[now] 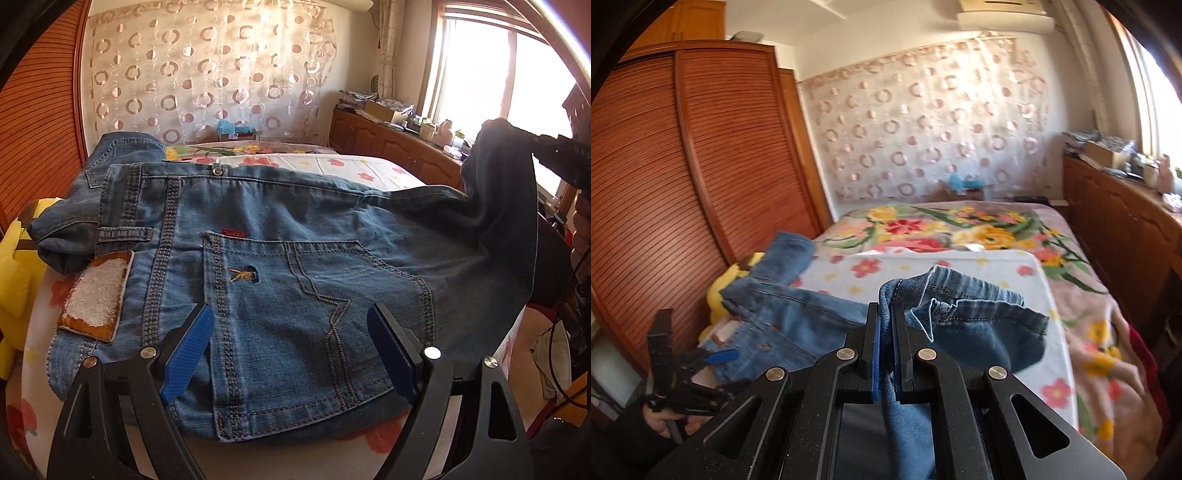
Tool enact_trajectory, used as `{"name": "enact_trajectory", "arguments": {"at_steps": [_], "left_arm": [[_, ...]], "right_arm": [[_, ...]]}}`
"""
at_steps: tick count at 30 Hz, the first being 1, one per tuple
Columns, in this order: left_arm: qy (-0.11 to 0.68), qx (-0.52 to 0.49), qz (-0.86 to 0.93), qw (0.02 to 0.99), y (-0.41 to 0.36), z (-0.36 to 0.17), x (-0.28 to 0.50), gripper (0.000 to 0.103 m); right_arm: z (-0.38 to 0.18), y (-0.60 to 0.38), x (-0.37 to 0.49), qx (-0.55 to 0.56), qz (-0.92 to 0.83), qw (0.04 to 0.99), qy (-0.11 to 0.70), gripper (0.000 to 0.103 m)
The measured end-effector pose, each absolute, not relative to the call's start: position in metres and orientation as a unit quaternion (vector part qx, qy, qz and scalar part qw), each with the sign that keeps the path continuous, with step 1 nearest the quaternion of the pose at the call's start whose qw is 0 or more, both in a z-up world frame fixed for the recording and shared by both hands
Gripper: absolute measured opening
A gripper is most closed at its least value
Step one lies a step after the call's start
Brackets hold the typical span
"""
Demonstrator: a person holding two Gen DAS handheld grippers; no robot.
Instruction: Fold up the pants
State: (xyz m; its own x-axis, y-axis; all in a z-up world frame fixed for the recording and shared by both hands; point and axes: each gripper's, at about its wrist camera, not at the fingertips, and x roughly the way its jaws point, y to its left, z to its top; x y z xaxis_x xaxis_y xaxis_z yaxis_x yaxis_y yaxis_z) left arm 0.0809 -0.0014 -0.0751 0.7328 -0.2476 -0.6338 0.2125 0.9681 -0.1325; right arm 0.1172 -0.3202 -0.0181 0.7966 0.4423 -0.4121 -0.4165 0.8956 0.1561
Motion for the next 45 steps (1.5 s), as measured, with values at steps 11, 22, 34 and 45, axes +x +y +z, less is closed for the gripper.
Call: {"name": "enact_trajectory", "arguments": {"at_steps": [11, 22, 34, 45], "left_arm": [[0.347, -0.035, -0.115, 0.93, 0.006, -0.079, 0.082, 0.085], [0.336, -0.018, -0.153, 0.929, -0.022, -0.063, 0.1, 0.085], [0.337, -0.008, -0.202, 0.92, -0.064, -0.052, 0.128, 0.084], [0.36, -0.011, -0.22, 0.907, -0.088, -0.061, 0.154, 0.052]], "right_arm": [[-0.026, -0.287, 0.141, -0.005, 0.297, 0.922, 0.249, 0.005], [-0.032, -0.307, 0.165, -0.022, 0.212, 0.94, 0.266, 0.019], [-0.029, -0.295, 0.151, -0.047, 0.176, 0.946, 0.269, 0.046], [-0.043, -0.297, 0.187, -0.059, 0.173, 0.939, 0.29, 0.047]]}}
